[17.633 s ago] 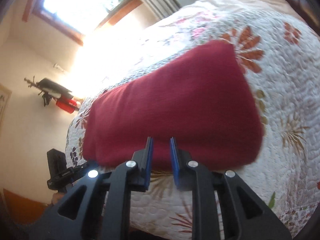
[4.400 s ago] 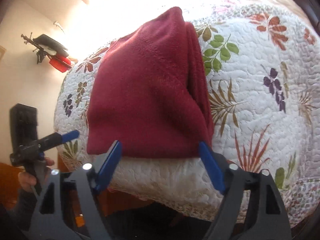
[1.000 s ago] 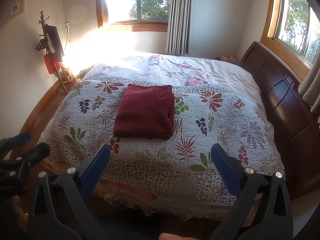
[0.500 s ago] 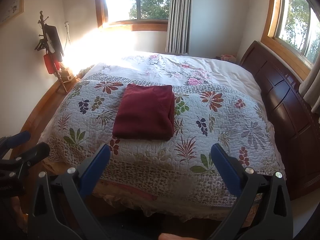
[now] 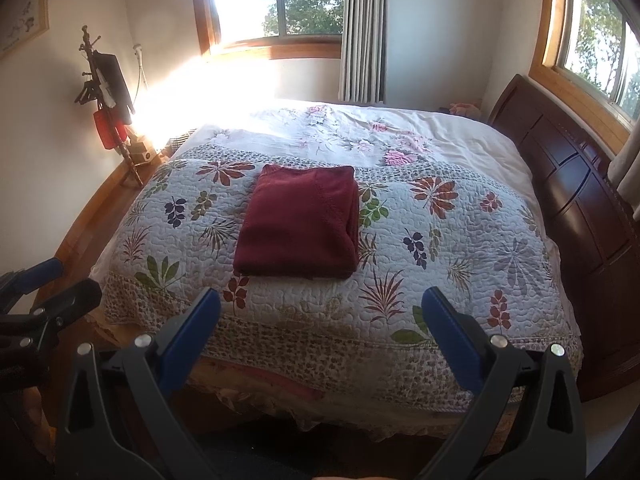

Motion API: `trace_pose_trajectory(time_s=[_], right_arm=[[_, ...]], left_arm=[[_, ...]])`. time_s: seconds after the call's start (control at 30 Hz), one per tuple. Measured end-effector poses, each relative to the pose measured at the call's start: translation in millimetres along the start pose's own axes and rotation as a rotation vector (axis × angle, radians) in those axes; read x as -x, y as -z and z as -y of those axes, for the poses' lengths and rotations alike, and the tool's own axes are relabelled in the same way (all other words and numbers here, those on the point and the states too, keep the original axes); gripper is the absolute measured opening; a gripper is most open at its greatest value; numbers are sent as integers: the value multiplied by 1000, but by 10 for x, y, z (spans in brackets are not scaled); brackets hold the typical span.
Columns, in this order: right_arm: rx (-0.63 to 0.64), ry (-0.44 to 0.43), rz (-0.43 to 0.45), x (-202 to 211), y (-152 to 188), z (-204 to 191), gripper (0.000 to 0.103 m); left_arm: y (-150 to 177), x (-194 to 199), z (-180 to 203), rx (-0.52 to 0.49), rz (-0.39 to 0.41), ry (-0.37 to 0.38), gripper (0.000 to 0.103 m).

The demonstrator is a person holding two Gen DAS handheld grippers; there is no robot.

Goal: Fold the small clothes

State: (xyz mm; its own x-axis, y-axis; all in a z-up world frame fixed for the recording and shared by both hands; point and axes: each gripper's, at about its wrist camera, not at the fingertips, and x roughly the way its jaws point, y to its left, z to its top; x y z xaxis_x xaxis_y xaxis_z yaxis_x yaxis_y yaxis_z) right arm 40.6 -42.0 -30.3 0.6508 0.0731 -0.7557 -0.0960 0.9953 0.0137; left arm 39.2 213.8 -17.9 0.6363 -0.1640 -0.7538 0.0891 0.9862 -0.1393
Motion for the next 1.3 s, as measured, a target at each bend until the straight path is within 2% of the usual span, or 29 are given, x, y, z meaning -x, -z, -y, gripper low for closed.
trace_pose_trajectory(time_s=[1.3], right_arm=[[8, 11, 34, -4, -145, -18, 100]], left_arm=[[-90, -91, -22, -5, -1, 5, 99]])
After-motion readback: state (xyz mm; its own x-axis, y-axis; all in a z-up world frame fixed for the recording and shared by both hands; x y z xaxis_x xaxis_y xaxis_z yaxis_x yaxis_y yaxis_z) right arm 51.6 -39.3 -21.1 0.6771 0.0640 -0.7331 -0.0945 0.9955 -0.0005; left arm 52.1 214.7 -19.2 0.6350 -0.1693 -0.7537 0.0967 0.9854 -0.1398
